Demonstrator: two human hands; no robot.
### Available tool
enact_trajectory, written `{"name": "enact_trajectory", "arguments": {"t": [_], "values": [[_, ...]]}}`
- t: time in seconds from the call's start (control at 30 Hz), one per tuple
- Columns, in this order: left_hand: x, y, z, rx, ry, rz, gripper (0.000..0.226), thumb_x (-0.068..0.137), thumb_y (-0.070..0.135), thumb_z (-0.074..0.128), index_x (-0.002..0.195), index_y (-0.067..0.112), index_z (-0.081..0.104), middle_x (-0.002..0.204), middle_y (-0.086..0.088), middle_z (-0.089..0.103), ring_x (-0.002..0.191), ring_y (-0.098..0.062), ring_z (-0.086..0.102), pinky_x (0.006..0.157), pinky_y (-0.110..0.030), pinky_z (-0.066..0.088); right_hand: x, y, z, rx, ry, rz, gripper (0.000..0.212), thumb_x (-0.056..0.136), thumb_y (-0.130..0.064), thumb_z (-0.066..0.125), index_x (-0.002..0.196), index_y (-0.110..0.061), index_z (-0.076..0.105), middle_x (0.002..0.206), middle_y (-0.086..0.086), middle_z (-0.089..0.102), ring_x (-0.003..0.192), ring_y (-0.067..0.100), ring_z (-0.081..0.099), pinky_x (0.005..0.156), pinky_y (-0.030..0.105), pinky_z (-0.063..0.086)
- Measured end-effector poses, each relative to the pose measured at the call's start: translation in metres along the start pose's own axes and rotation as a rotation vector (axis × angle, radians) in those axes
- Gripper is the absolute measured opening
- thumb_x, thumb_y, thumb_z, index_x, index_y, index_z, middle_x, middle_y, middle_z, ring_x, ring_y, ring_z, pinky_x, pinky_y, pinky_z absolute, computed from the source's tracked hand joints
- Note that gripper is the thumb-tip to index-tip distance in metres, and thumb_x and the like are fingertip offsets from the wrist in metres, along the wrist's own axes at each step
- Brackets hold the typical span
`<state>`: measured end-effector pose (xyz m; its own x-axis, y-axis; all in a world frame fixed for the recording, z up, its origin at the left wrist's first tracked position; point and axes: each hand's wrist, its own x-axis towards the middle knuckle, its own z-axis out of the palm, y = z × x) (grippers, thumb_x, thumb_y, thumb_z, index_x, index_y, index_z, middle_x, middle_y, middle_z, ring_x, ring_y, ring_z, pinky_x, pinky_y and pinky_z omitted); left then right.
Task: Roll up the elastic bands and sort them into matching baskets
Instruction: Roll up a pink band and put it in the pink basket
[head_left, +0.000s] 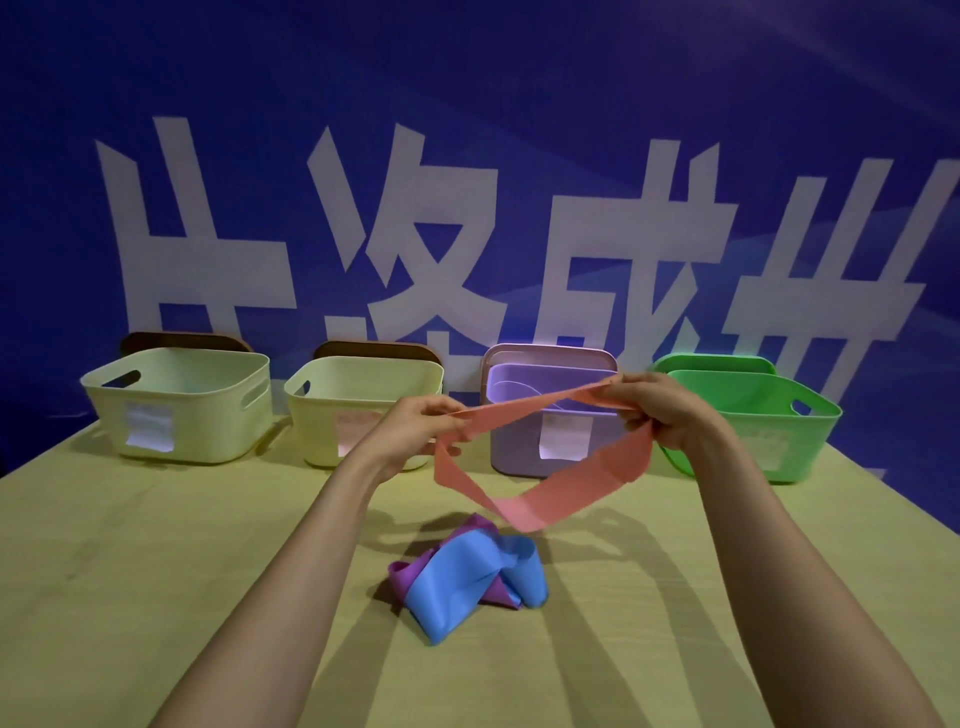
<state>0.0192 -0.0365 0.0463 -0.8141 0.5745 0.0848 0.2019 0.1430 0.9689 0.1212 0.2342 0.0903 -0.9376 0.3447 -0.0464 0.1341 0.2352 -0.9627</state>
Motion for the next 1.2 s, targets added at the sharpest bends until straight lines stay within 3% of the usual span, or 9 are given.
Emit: {"name": "enact_trajectory", "arguments": {"t": [0.1,0.23,0.4,0.47,0.57,0.73,0.87,1.03,1.2], "values": [[-0.002,0.006,0.007,-0.093,-0.076,-0.054,0.013,0.096,0.019,0.054,0.102,0.009,0.060,0.088,-0.007,0.070,0.072,-0.017,0.062,0.073,-0.031,0.050,0.000,0.002,0.008,0.047,0.025,0.004,0.010,0.090,-0.010,0.061,0.080,-0.009,0.065,0.062,0.002,0.047,0.053,0.009,0.034,0.051,0.020,0.030],[-0.002,0.005,0.011,-0.267,-0.182,-0.059,0.029,0.083,0.010,0.069,0.110,0.008,0.057,0.070,0.002,0.062,0.063,-0.012,0.045,0.064,-0.026,0.036,-0.003,0.004,0.015,0.112,0.044,-0.018,0.019,0.096,-0.010,0.050,0.084,-0.012,0.064,0.071,0.004,0.053,0.063,0.013,0.046,0.060,0.023,0.039],[-0.005,0.018,0.012,-0.610,-0.165,0.043,0.028,0.089,0.003,0.057,0.117,0.008,0.056,0.092,-0.004,0.067,0.072,-0.009,0.060,0.068,-0.021,0.046,0.004,0.023,0.013,-0.073,0.016,-0.035,0.013,0.094,-0.007,0.052,0.095,-0.007,0.066,0.083,0.007,0.062,0.078,0.017,0.056,0.067,0.024,0.046],[-0.003,0.024,0.016,-0.534,-0.100,0.109,0.027,0.091,-0.004,0.052,0.114,0.009,0.057,0.099,-0.005,0.067,0.085,-0.011,0.064,0.074,-0.020,0.051,0.007,0.029,0.012,-0.310,-0.056,-0.014,0.013,0.088,-0.001,0.059,0.095,-0.009,0.066,0.083,0.006,0.061,0.077,0.017,0.053,0.067,0.024,0.043],[-0.001,0.031,0.027,-0.218,0.002,0.222,0.032,0.087,-0.010,0.054,0.109,0.014,0.059,0.104,-0.004,0.063,0.094,-0.013,0.061,0.074,-0.016,0.051,0.002,0.029,0.016,-0.573,-0.261,-0.025,0.041,0.078,-0.001,0.072,0.117,-0.011,0.062,0.110,0.003,0.064,0.103,0.018,0.059,0.090,0.028,0.047],[0.003,0.038,0.046,-0.058,0.060,0.301,0.032,0.086,-0.004,0.061,0.099,0.026,0.059,0.100,-0.002,0.064,0.094,-0.015,0.063,0.084,-0.026,0.051,-0.016,0.006,0.041,-0.094,-0.129,-0.435,0.034,0.079,-0.023,0.075,0.110,-0.019,0.064,0.112,-0.001,0.068,0.106,0.013,0.064,0.094,0.028,0.050],[0.005,0.042,0.051,-0.032,0.118,0.299,0.023,0.084,0.009,0.069,0.100,0.024,0.060,0.093,-0.001,0.068,0.091,-0.018,0.068,0.086,-0.035,0.055,-0.020,-0.005,0.048,-0.247,-0.023,-0.590,0.033,0.075,-0.032,0.077,0.103,-0.024,0.062,0.103,-0.008,0.067,0.093,0.008,0.065,0.085,0.022,0.053],[0.005,0.046,0.050,0.050,0.197,0.295,0.018,0.082,0.021,0.072,0.098,0.016,0.065,0.090,-0.005,0.071,0.088,-0.021,0.069,0.082,-0.044,0.057,-0.015,-0.008,0.052,-0.343,0.066,-0.634,0.005,0.087,-0.023,0.068,0.090,-0.019,0.067,0.084,-0.003,0.068,0.081,0.016,0.067,0.079,0.038,0.057],[0.007,0.053,0.050,0.089,0.264,0.409,0.018,0.083,0.032,0.070,0.094,0.018,0.071,0.096,-0.006,0.066,0.089,-0.014,0.066,0.074,-0.024,0.057,-0.020,-0.022,0.047,-0.281,0.069,-0.643,0.006,0.090,-0.023,0.063,0.092,-0.017,0.063,0.087,0.001,0.067,0.084,0.018,0.067,0.078,0.033,0.058]]}}
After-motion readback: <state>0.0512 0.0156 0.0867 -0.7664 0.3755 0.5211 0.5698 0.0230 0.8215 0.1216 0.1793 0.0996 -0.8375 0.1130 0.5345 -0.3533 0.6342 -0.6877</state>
